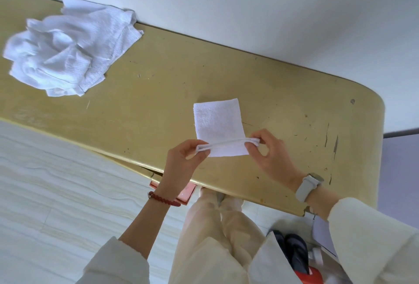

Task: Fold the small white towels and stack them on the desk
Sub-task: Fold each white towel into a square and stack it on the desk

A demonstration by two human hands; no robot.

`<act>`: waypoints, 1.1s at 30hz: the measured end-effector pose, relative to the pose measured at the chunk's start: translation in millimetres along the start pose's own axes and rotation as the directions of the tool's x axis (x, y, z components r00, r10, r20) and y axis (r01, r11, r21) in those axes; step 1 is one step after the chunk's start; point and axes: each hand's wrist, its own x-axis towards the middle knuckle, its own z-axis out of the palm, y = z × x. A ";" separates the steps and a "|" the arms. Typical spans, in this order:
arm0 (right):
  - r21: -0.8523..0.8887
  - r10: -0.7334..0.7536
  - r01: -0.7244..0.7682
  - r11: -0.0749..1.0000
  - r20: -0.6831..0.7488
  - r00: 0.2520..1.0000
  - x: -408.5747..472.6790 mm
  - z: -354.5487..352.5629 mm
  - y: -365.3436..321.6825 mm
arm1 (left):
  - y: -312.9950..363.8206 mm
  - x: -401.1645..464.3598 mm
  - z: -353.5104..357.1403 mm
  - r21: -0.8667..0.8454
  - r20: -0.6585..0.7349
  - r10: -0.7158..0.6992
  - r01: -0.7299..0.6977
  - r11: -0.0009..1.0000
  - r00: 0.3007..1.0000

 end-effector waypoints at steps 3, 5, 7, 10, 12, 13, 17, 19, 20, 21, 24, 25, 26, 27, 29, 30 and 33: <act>0.103 0.140 -0.132 0.986 -0.081 0.987 26.8 6.2 -4.9 | 4.3 14.7 1.6 -0.158 -0.007 -0.097 0.095 0.983 0.995; 0.097 0.169 -0.163 0.982 -0.066 0.983 43.4 11.7 -5.4 | 1.6 27.6 3.7 -0.228 0.000 -0.128 0.125 0.966 0.992; 0.062 0.189 -0.186 0.981 -0.047 0.981 58.0 19.2 -3.0 | -1.5 42.7 9.4 -0.206 -0.061 -0.132 0.117 0.972 0.989; 0.001 0.228 -0.229 0.973 -0.075 0.971 76.3 34.3 0.7 | -6.4 67.1 22.6 0.005 -0.232 -0.093 0.097 0.995 0.968; -0.045 0.264 -0.271 0.962 -0.122 0.957 87.0 44.9 4.4 | -9.0 82.2 29.9 0.144 -0.289 -0.040 0.084 0.986 0.956; -0.079 0.274 -0.287 0.955 -0.147 0.951 91.4 49.7 7.0 | -10.5 88.6 32.1 0.194 -0.303 -0.022 0.084 0.977 0.953; -0.227 0.270 -0.318 0.920 -0.219 0.938 102.3 60.5 13.8 | -12.7 105.2 35.2 0.348 -0.338 -0.012 0.137 0.927 0.941; -0.262 0.288 -0.345 0.902 -0.232 0.929 106.3 62.5 14.3 | -10.8 109.4 36.7 0.413 -0.350 -0.036 0.188 0.891 0.936; -0.272 0.298 -0.358 0.893 -0.238 0.924 108.0 63.2 14.6 | -10.2 111.0 37.4 0.447 -0.351 -0.044 0.209 0.870 0.935; -0.282 0.306 -0.369 0.886 -0.245 0.920 109.4 63.9 14.9 | -9.3 112.4 37.9 0.478 -0.353 -0.046 0.223 0.850 0.934; -0.326 0.324 -0.402 0.855 -0.270 0.907 112.6 66.1 14.2 | -5.2 116.9 39.1 0.555 -0.361 -0.058 0.264 0.789 0.931; -0.333 0.341 -0.425 0.842 -0.282 0.897 113.9 67.0 13.7 | -3.6 118.4 39.6 0.577 -0.362 -0.069 0.281 0.767 0.930; -0.337 0.360 -0.448 0.828 -0.293 0.886 115.5 67.7 13.0 | -2.3 119.8 40.2 0.598 -0.361 -0.077 0.295 0.745 0.929; -0.342 0.373 -0.463 0.818 -0.298 0.879 116.8 68.4 12.0 | -1.3 121.1 40.8 0.616 -0.361 -0.082 0.303 0.727 0.929; -0.357 0.379 -0.470 0.807 -0.297 0.877 118.1 69.2 9.9 | -0.1 122.4 41.6 0.641 -0.364 -0.085 0.315 0.700 0.928; -0.352 0.384 -0.474 0.807 -0.298 0.874 118.1 69.4 9.3 | 0.3 122.4 41.7 0.649 -0.366 -0.087 0.321 0.689 0.927; -0.279 0.419 -0.504 0.817 -0.312 0.852 117.0 68.2 8.8 | 2.3 121.7 40.3 0.656 -0.377 -0.116 0.354 0.667 0.919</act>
